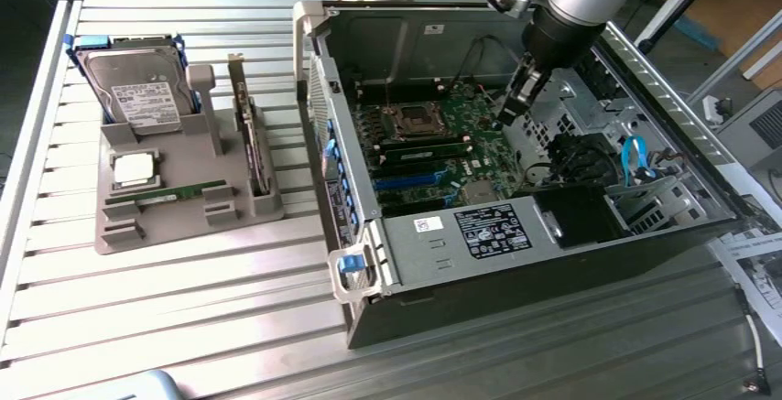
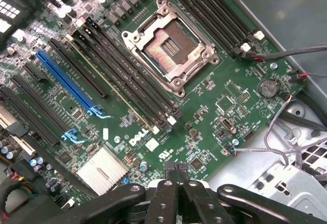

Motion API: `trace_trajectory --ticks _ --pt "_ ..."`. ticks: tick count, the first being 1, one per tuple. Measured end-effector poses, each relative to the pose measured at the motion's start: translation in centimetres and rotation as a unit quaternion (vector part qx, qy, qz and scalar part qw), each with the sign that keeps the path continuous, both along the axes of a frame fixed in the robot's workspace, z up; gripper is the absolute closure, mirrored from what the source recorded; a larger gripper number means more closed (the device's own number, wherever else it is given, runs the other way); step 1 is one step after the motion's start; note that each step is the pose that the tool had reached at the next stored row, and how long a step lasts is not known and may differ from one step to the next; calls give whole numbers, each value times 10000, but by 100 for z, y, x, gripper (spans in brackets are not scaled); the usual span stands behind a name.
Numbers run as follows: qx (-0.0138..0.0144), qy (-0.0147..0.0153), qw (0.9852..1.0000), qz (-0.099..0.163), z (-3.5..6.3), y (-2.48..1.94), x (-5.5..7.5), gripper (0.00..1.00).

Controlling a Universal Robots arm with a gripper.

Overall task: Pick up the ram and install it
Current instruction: 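Press down the ram until it locks into place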

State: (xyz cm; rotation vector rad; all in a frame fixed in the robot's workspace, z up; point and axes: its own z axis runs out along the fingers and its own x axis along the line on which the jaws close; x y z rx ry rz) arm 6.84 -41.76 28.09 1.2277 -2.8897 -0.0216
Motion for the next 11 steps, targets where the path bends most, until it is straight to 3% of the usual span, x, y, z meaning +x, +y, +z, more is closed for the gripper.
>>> trace_trajectory --ticks 11 --pt "0 0 9992 -389 -6 0 0 89"
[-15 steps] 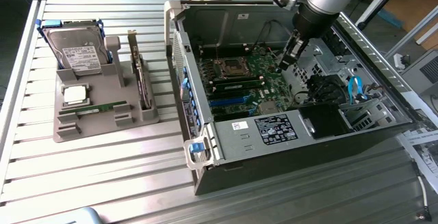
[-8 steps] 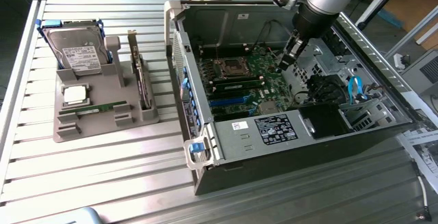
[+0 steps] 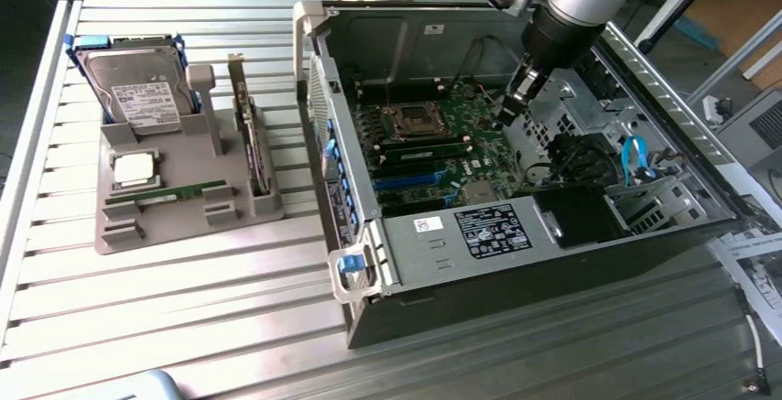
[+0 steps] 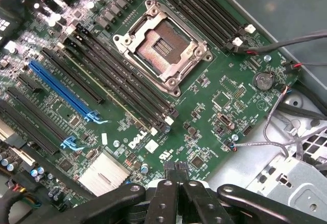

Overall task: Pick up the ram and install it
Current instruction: 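Press down the ram until it locks into place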

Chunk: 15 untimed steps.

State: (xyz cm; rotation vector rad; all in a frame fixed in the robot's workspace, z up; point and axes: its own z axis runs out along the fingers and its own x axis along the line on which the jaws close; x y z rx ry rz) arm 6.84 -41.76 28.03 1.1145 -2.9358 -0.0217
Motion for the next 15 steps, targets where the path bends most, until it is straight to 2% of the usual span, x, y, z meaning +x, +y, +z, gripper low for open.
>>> trace_trajectory --ticks 8,15 --pt "0 0 9993 -384 -3 0 0 89" --pt "0 0 9975 -706 -6 0 0 89"
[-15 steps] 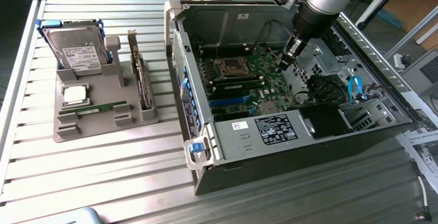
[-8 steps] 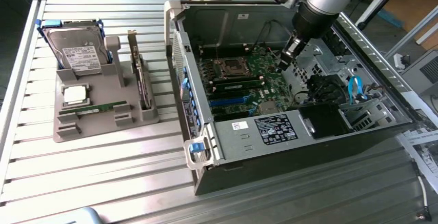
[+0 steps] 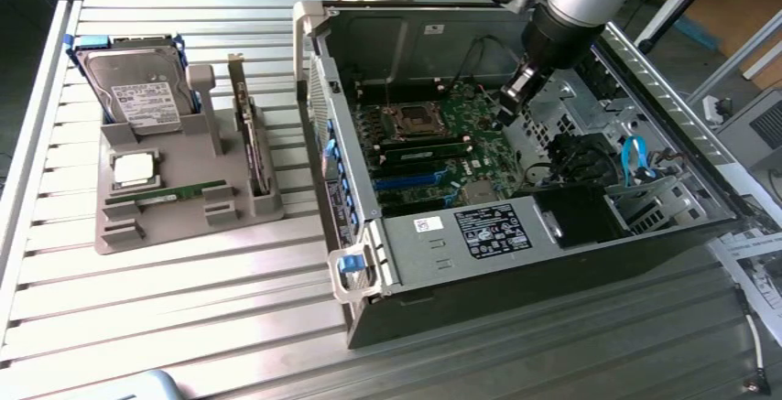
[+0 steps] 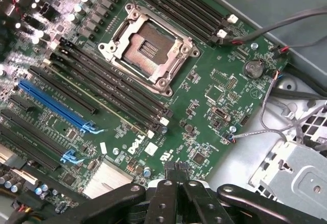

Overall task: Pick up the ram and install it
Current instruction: 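Press down the ram until it locks into place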

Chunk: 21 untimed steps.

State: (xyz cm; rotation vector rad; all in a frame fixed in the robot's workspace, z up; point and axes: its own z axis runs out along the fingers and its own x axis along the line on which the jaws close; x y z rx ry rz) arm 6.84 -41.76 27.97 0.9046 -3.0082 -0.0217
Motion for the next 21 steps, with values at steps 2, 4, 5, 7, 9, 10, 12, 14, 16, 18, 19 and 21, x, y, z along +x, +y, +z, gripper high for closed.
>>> trace_trajectory --ticks 2,4,5,7,9,10,12,14,16,18,19,21 --pt "0 0 10000 -97 -1 0 0 89" --pt "0 0 9999 -168 -2 0 0 89" --pt "0 0 9998 -203 -3 0 0 89" --pt "0 0 9996 -277 -4 0 0 89" --pt "0 0 9994 -346 -4 0 0 89" --pt "0 0 9993 -383 -5 0 0 89" --pt "0 0 9990 -457 -5 0 0 89" --pt "0 0 9986 -530 -6 0 0 89" --pt "0 0 9981 -609 -7 0 0 89" --pt "0 0 9977 -683 -7 0 0 89" --pt "1 0 9974 -722 -8 0 0 89" --pt "0 0 9967 -806 -8 0 0 89"
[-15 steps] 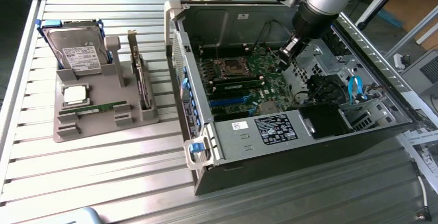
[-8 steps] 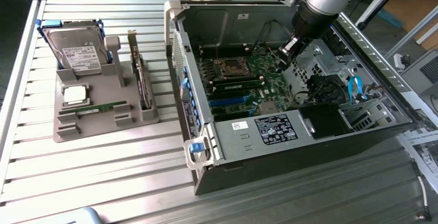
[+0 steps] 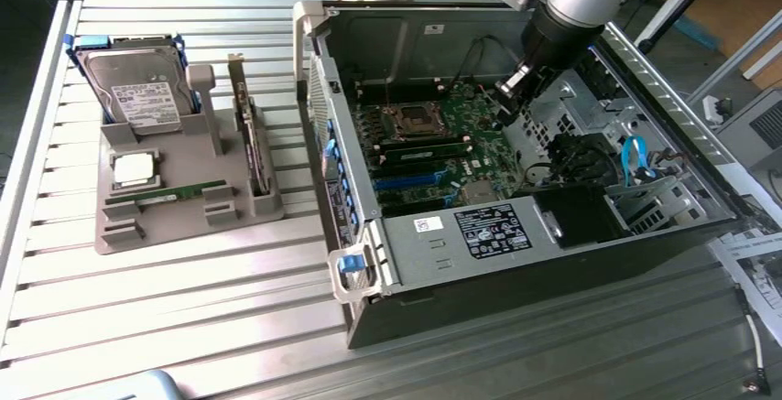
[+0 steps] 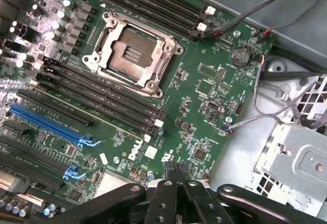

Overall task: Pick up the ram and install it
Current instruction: 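Press down the ram until it locks into place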

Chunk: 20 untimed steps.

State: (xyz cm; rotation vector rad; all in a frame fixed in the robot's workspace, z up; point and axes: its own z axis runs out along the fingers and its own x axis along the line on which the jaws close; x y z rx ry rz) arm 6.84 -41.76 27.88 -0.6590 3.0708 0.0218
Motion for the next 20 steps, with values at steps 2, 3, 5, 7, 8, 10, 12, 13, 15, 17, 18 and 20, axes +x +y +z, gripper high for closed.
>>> trace_trajectory --ticks 2,3,5,7,8,10,12,13,15,17,18,20 --pt "0 0 10000 -79 -1 0 0 89" --pt "0 0 9999 -122 -1 0 0 89" --pt "0 0 9998 -201 -2 0 0 89" --pt "0 0 9995 -313 -3 0 0 89" --pt "0 0 9993 -373 -3 0 0 89" --pt "0 0 9988 -482 -5 0 0 89" --pt "0 0 9982 -592 -6 0 0 89" --pt "0 0 9979 -650 -7 0 0 89" --pt "0 0 9972 -750 -8 0 0 89" --pt "0 0 9962 -867 -9 0 0 89" --pt "0 0 9955 -946 -10 0 0 89" --pt "0 0 9942 -1078 -11 0 0 89"
